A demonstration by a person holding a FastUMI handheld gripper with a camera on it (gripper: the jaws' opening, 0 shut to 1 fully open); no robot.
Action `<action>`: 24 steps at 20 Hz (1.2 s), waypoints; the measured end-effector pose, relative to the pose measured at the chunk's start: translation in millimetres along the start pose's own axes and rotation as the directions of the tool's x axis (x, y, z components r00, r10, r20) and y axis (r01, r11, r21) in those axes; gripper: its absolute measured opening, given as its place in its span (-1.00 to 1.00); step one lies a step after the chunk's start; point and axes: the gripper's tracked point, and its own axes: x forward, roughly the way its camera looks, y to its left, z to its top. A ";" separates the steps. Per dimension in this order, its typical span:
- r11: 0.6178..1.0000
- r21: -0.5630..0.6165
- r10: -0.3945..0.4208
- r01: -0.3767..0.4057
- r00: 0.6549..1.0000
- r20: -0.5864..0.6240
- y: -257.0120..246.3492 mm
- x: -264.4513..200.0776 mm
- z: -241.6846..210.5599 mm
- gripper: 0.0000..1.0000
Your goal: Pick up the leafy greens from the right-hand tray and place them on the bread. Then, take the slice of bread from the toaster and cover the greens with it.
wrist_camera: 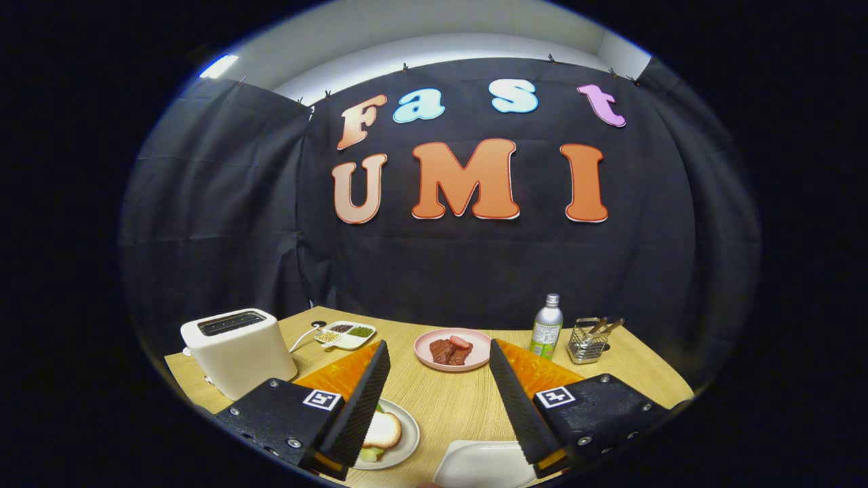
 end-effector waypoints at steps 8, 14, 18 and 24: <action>0.995 -0.007 -0.093 0.095 0.986 0.140 -23.4 -29.9 41.3 0.92; 0.993 -0.008 -0.112 0.117 0.967 0.227 -27.6 -49.9 63.5 0.92; 0.989 0.031 -0.145 0.141 0.961 0.234 -30.6 -51.8 58.8 0.92; 0.989 0.009 -0.142 0.145 0.952 0.272 -27.2 -50.6 61.2 0.92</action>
